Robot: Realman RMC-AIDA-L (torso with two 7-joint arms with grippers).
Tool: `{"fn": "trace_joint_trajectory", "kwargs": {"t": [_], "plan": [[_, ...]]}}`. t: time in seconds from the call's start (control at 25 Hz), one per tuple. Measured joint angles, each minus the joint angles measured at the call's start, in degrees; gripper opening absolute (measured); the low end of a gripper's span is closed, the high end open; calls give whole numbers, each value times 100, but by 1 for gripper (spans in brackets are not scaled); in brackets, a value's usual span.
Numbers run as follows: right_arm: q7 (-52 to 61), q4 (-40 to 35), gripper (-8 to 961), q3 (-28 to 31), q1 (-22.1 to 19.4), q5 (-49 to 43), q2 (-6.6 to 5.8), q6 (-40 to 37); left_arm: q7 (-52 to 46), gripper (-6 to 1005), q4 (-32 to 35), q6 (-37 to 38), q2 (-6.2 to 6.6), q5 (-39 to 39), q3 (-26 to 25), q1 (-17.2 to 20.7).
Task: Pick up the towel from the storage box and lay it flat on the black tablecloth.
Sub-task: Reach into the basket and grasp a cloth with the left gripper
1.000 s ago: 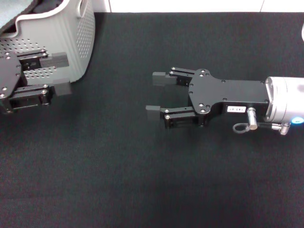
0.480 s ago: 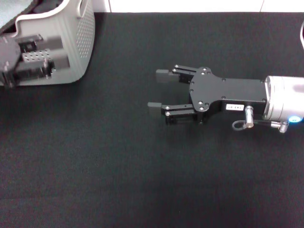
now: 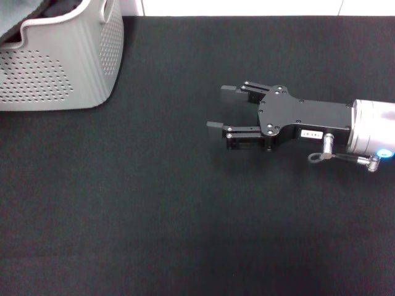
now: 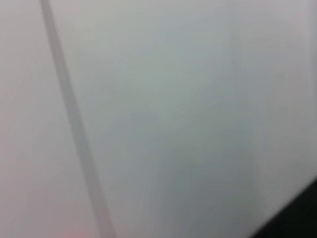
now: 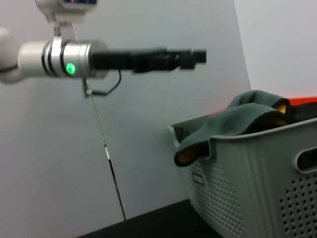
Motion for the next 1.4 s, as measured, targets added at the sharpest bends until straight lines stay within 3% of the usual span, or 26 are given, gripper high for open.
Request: {"fn": "trace_joint_trajectory", "kwargs": {"t": [0.08, 0.2, 0.36, 0.6, 0.88, 1.4], "plan": [[-3, 2, 871, -17, -2, 1, 1, 2, -246, 660, 425, -362, -49, 703, 62, -205], [-9, 4, 871, -21, -79, 9, 1, 13, -500, 659, 473, -523, -18, 1593, 132, -618], [-32, 12, 871, -17, -254, 112, 1, 41, -582, 658, -54, -665, 16, 2490, 151, -1130], [-45, 51, 871, 15, -342, 134, 1, 34, -556, 657, -815, -799, 94, 3076, 180, -1525], [-107, 123, 872, 16, -310, 143, 1, 7, -590, 655, -1274, -861, 157, 3472, 296, -1576], [-215, 166, 871, 24, -315, 222, 1, -47, -809, 652, -1360, -964, 151, 3648, 327, -1579]]}}
